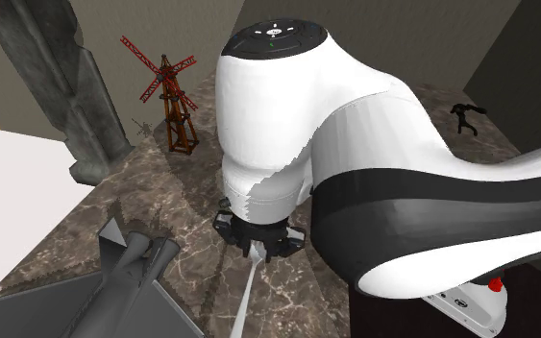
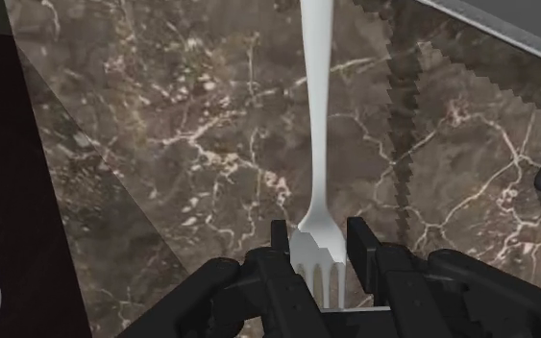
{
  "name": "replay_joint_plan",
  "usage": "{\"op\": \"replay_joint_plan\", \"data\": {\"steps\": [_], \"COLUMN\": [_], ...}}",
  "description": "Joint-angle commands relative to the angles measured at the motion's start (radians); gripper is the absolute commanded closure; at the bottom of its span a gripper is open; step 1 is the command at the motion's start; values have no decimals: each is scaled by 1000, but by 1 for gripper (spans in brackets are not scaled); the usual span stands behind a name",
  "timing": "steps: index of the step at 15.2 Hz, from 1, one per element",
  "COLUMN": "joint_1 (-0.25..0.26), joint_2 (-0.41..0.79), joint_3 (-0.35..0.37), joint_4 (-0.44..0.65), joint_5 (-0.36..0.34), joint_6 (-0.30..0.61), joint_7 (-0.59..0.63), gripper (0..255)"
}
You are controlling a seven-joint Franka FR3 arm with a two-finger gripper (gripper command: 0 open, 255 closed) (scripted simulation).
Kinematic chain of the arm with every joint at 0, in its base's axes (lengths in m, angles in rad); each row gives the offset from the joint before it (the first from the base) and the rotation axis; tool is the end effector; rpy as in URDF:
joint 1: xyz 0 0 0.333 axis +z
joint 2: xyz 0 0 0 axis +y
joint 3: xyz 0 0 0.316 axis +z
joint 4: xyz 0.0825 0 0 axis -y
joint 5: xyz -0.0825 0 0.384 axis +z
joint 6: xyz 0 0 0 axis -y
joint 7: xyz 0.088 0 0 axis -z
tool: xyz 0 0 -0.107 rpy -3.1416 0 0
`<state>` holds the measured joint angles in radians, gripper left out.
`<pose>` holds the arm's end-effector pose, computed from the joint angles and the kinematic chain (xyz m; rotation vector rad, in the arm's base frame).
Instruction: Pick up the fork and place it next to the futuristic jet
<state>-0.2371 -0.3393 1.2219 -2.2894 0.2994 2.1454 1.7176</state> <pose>0.2541 0.4252 0.3936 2.8027 -1.3871 0.1045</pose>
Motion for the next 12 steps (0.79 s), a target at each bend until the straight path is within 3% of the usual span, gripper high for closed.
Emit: {"op": "replay_joint_plan", "data": {"steps": [1,6,9,12], "joint_1": [-18,-89,-163,-163], "joint_2": [16,69,109,109], "joint_3": [24,115,199,200], "joint_4": [-15,-48,-67,-67], "joint_5": [-9,-48,-84,-83], "joint_6": [29,107,158,158], "joint_7": [7,42,72,72], "gripper": [255,255,255,255]}}
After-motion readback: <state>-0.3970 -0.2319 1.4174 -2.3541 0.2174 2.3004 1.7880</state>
